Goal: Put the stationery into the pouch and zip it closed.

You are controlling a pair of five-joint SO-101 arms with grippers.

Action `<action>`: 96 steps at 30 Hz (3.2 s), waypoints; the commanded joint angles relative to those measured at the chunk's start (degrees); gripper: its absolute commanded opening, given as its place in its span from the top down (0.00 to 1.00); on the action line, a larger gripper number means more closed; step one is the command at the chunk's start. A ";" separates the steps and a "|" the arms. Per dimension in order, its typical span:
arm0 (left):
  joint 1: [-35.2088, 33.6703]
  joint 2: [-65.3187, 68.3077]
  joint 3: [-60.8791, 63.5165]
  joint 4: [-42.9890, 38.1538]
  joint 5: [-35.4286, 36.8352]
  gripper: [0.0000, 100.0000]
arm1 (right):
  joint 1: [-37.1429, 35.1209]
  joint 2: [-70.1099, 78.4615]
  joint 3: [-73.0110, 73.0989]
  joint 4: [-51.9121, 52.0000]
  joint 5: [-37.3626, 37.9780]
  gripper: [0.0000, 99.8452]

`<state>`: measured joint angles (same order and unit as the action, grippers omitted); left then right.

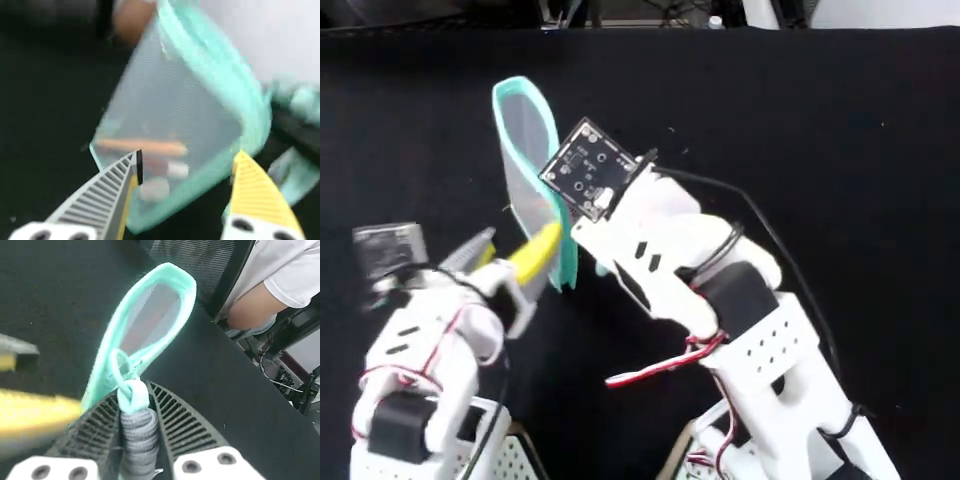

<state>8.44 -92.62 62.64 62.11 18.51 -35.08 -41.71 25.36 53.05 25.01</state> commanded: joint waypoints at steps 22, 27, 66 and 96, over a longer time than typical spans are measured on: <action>-4.97 3.78 8.57 -16.97 -2.73 0.68 | 0.53 0.04 -1.89 -1.05 0.70 0.99; -6.37 6.15 6.20 -16.18 -2.73 0.68 | 0.53 -0.04 -1.89 -1.05 0.70 0.99; 0.48 6.07 -3.38 0.62 -13.36 0.97 | 21.27 0.13 -5.32 -6.07 -5.71 0.99; 0.40 6.07 -3.47 -0.88 -8.88 0.70 | -2.99 3.82 -30.55 16.00 1.14 0.99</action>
<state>8.79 -86.81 60.09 62.64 8.84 -37.01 -38.81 -0.22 68.79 25.80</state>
